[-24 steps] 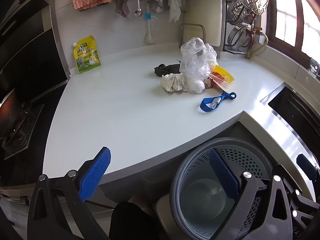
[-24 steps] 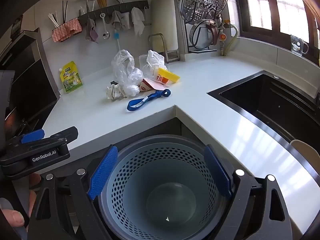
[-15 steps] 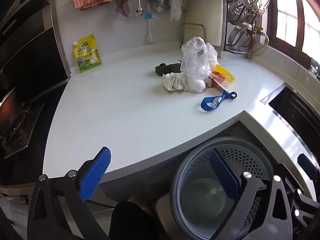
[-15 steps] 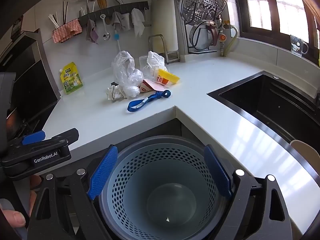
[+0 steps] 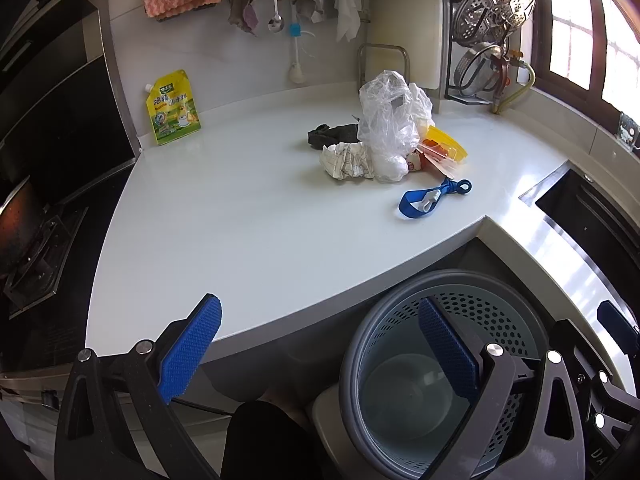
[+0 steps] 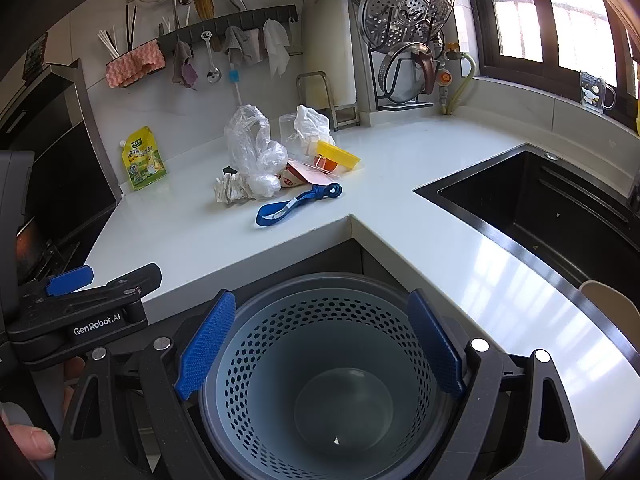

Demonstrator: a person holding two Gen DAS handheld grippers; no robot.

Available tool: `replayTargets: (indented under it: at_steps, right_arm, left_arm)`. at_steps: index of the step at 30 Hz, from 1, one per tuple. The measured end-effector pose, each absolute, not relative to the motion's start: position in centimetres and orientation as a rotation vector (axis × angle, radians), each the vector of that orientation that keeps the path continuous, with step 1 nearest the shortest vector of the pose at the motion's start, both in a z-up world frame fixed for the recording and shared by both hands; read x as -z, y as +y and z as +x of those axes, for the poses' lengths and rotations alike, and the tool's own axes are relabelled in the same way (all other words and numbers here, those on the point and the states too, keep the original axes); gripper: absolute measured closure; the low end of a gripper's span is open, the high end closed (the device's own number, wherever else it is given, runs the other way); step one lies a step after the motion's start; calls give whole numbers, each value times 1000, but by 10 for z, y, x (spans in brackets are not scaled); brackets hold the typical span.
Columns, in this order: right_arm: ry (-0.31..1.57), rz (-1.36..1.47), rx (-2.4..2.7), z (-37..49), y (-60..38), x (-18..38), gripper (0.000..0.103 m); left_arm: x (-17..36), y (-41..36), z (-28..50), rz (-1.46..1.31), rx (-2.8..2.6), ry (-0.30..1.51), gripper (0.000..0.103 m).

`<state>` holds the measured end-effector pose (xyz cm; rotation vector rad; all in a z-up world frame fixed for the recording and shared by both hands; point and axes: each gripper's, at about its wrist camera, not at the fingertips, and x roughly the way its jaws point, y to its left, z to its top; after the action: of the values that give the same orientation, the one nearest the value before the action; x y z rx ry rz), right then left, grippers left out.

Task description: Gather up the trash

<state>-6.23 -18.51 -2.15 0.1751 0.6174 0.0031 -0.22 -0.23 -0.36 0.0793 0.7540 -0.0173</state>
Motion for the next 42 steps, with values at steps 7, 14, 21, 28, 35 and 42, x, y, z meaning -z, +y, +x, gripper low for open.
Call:
replayTargets:
  at_steps: [7, 14, 21, 28, 35, 42]
  right_arm:
    - [604, 179, 2, -64, -186, 19, 19]
    - [601, 169, -3, -66, -184, 18, 19]
    - [603, 163, -5, -67, -183, 18, 19]
    - [603, 167, -4, -66, -183, 19, 19]
    - [604, 166, -6, -66, -183, 20, 19]
    - [607, 163, -7, -66, -183, 21, 19]
  left_arm:
    - [3, -2, -3, 80, 16, 754, 6]
    - [4, 3, -4, 69, 11, 756, 6]
    - [4, 5, -5, 67, 9, 757, 6]
    - [5, 5, -5, 67, 8, 757, 6]
    - [5, 6, -6, 64, 6, 762, 6]
    - [6, 4, -5, 67, 12, 770, 6]
